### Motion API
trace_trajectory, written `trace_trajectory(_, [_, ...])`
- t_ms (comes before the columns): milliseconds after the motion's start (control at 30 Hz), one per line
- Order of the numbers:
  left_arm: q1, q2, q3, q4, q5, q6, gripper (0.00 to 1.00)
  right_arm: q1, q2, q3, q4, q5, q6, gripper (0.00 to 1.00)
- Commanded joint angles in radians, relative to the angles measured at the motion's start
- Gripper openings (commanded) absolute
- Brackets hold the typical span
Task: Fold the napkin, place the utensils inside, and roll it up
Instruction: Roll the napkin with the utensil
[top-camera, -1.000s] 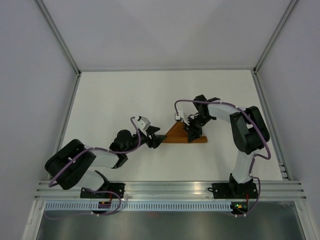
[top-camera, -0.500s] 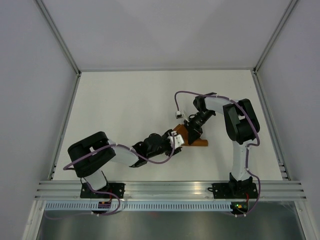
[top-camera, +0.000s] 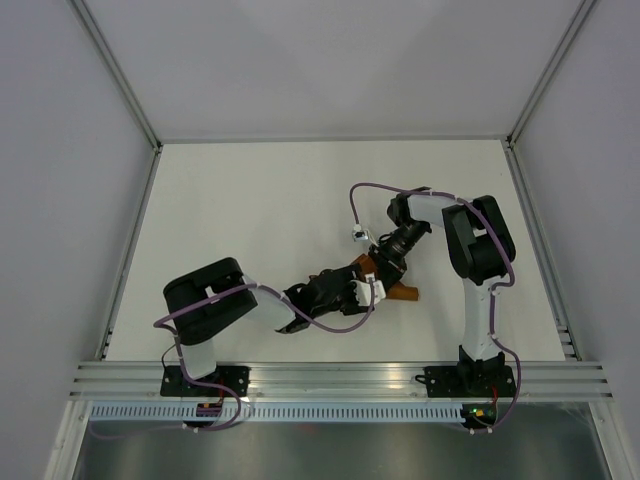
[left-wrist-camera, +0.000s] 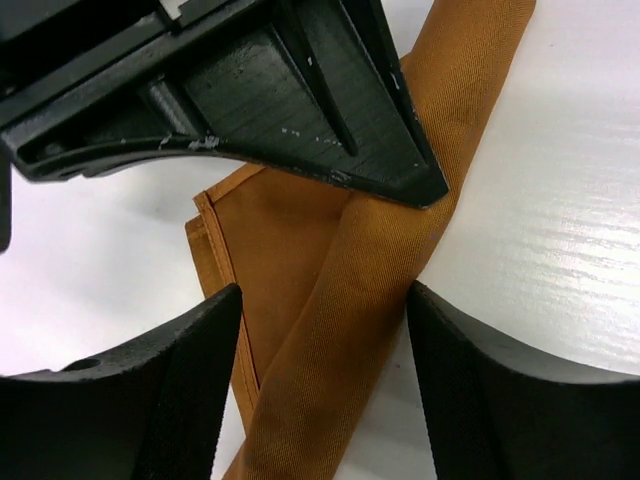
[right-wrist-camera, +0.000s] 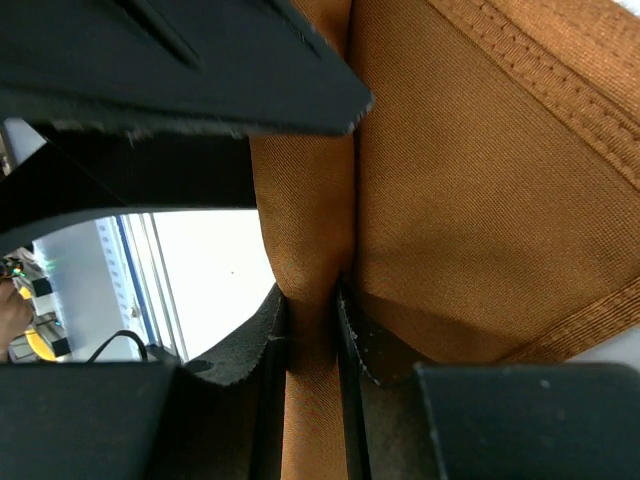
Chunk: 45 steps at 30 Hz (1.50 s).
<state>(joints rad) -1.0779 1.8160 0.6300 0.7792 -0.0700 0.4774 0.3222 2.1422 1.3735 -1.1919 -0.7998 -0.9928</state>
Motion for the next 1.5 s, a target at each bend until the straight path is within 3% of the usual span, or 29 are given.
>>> trace_trajectory(0, [-0.008,0.038,0.045,-0.075,0.009,0.066,0.71,-0.003,0.077,-0.014,0.118,0.186,-0.052,0.0])
trace_trajectory(100, [-0.008,0.052,0.069,-0.141,0.041,0.05,0.55,-0.005,0.084,-0.01,0.112,0.185,-0.053,0.01])
trace_trajectory(233, [-0.008,0.069,0.099,-0.222,0.105,0.014,0.26,-0.005,0.085,-0.005,0.114,0.186,-0.047,0.01])
trace_trajectory(433, [-0.008,0.095,0.149,-0.337,0.191,-0.036,0.03,-0.006,0.065,-0.02,0.13,0.185,-0.03,0.2])
trace_trajectory(567, [0.001,0.121,0.183,-0.406,0.261,-0.074,0.02,-0.009,0.004,-0.04,0.159,0.182,0.008,0.39])
trace_trajectory(767, [0.045,0.154,0.224,-0.472,0.386,-0.161,0.02,-0.029,-0.146,-0.102,0.274,0.188,0.097,0.54])
trace_trajectory(1100, [0.113,0.195,0.306,-0.624,0.512,-0.232,0.02,-0.086,-0.501,-0.322,0.691,0.3,0.348,0.6])
trace_trajectory(1467, [0.177,0.255,0.382,-0.735,0.637,-0.287,0.02,-0.094,-0.869,-0.622,0.902,0.358,0.321,0.61])
